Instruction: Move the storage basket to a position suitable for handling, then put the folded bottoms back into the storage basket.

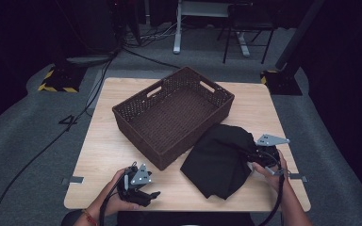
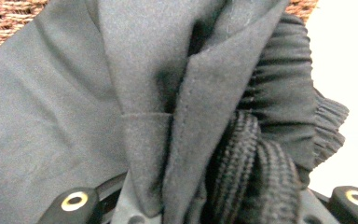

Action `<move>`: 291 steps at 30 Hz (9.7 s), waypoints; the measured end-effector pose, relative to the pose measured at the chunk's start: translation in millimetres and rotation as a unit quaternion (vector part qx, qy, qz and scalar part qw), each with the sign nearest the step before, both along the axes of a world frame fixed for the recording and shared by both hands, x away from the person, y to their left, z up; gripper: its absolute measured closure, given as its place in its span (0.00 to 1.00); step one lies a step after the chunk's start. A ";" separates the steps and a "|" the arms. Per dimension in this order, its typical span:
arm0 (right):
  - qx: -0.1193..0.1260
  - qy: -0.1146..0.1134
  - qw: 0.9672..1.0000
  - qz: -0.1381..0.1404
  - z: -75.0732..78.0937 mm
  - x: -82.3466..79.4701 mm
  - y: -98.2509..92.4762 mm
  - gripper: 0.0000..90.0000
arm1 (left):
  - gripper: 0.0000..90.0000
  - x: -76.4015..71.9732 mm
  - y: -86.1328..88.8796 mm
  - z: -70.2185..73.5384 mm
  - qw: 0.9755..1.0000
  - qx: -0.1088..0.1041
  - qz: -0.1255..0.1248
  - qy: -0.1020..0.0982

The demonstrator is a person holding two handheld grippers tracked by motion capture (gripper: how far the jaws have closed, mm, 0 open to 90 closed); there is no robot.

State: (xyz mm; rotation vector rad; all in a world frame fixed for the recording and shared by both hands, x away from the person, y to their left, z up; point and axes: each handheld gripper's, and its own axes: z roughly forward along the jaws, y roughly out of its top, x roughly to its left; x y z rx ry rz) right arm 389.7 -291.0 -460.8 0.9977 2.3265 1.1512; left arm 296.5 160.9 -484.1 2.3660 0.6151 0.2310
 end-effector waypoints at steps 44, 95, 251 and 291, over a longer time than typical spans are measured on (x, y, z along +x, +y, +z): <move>0.063 -0.079 0.995 0.011 47.6 -14.7 -4.4 0.84 | 0.18 26.1 20.6 -20.3 0.997 -0.027 0.068 -0.007; 0.083 -0.196 0.977 0.023 185.4 -23.3 6.1 0.84 | 0.19 26.1 18.7 -20.2 0.997 -0.028 0.077 -0.007; -0.047 -0.051 0.997 0.029 104.2 106.5 130.0 0.31 | 0.19 24.2 19.3 -20.4 0.997 -0.028 0.072 -0.008; -0.096 -0.100 0.990 0.038 100.9 31.9 79.9 0.31 | 0.19 24.1 19.2 -20.5 0.997 -0.028 0.072 -0.008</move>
